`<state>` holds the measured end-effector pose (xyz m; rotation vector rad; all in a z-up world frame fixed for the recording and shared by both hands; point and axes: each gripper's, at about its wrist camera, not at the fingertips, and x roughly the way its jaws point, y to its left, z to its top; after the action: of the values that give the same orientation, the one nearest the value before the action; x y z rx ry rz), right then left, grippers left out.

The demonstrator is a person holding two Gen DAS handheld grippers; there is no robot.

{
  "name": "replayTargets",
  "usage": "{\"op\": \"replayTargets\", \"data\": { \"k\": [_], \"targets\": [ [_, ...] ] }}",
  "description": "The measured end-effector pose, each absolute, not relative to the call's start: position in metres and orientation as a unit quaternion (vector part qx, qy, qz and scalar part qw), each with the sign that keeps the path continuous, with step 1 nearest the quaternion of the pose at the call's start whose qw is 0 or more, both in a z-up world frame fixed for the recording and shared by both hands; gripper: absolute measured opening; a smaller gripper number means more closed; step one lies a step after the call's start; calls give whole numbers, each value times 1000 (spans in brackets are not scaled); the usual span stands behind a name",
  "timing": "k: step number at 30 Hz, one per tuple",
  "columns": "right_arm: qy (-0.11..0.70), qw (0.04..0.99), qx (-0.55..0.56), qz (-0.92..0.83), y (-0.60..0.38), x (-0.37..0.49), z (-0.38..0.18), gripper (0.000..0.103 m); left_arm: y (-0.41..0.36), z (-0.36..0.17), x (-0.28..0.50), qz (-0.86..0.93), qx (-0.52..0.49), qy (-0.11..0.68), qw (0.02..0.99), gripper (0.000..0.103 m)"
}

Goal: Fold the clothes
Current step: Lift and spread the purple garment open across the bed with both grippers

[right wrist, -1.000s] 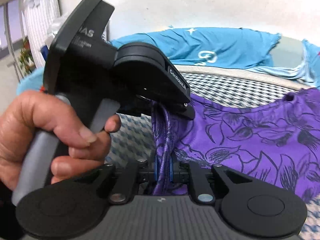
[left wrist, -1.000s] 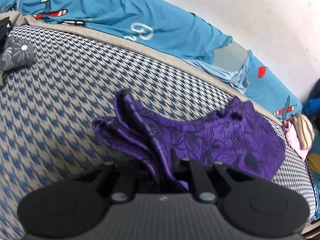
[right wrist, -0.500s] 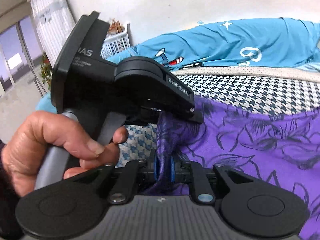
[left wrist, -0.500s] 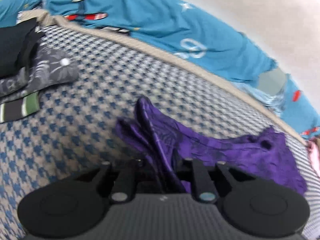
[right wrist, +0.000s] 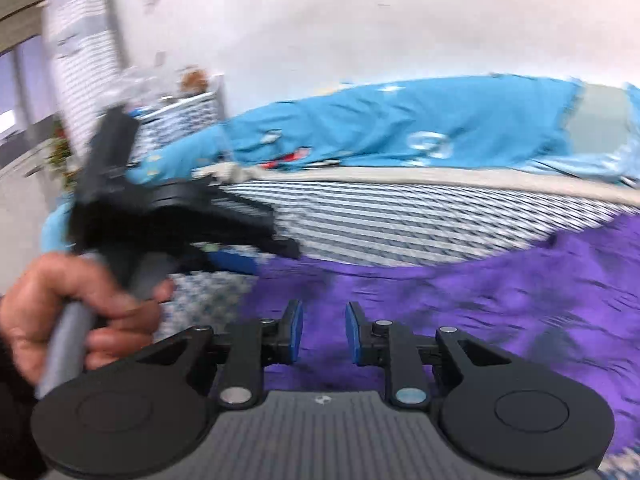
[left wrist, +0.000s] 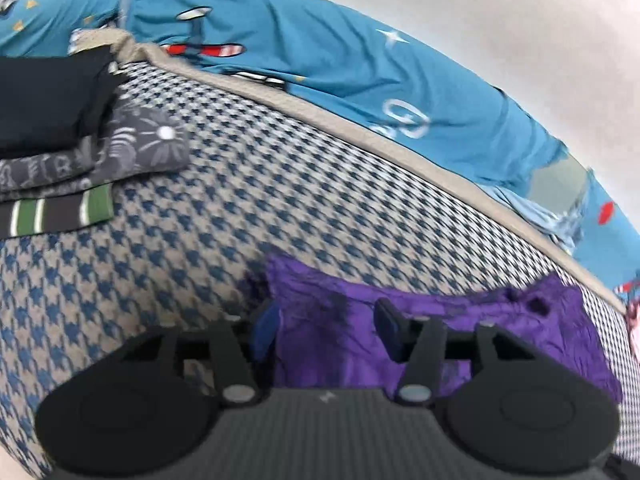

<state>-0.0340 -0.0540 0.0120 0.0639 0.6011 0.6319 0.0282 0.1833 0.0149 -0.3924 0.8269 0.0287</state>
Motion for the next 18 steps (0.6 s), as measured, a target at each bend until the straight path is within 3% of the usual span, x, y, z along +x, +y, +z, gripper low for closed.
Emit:
{"op": "replayTargets", "data": {
  "k": [7, 10, 18],
  "targets": [
    [301, 924, 14, 236, -104, -45, 6, 23, 155, 20, 19, -9, -169, 388, 906, 54],
    [306, 927, 4, 217, -117, -46, 1, 20, 138, 24, 15, -23, -146, 378, 914, 61],
    [345, 920, -2, 187, -123, -29, -20, 17, 96, -2, 21, -51, -85, 434, 896, 64]
  ]
}}
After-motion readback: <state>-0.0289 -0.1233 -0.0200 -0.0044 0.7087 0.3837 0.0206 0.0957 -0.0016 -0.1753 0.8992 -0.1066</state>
